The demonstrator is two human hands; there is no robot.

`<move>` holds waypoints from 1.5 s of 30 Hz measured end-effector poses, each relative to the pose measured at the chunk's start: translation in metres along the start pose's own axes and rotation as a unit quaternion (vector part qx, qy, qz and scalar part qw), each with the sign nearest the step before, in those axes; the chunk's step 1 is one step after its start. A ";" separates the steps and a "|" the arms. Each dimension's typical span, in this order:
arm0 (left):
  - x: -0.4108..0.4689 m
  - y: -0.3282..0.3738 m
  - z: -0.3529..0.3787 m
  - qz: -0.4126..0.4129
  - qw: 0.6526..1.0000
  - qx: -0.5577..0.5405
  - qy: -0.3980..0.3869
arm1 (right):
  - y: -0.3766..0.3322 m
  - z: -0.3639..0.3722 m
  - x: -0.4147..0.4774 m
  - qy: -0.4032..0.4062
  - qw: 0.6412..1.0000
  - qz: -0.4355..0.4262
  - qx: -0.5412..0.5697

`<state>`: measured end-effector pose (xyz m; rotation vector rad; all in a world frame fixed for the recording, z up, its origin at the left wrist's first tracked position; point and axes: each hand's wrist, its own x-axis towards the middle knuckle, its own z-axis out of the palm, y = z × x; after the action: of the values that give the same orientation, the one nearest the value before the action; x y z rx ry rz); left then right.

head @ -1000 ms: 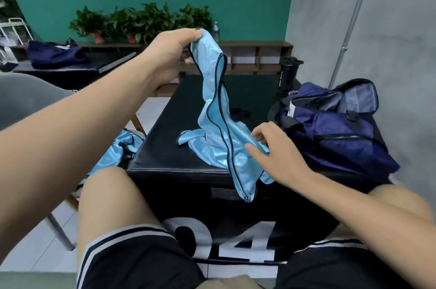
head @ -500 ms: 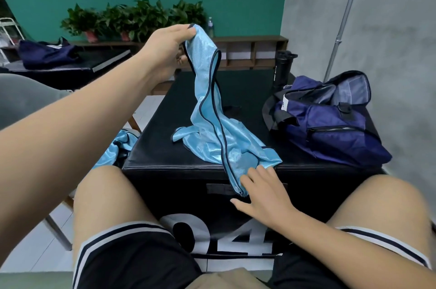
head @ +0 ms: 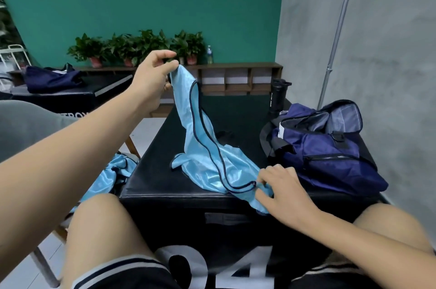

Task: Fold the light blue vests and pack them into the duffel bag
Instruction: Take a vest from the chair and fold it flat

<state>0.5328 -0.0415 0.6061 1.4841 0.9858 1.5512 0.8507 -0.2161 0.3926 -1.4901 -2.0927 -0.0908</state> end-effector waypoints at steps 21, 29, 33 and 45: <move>0.003 0.093 -0.044 0.241 0.871 0.428 0.026 | -0.031 -0.222 0.196 0.117 0.989 0.046 0.071; 0.025 0.152 -0.065 0.259 0.888 0.366 0.100 | -0.054 -0.288 0.231 0.175 0.982 0.031 0.064; 0.033 0.183 -0.084 0.221 0.936 0.252 0.105 | -0.058 -0.315 0.242 0.213 0.973 0.030 0.083; 0.015 0.248 -0.113 0.215 0.968 0.098 0.084 | -0.079 -0.365 0.241 0.289 0.949 -0.003 0.125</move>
<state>0.4161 -0.1334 0.8347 1.8172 0.9777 1.9581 0.8735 -0.1748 0.8343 -1.1313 -1.5692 -0.2260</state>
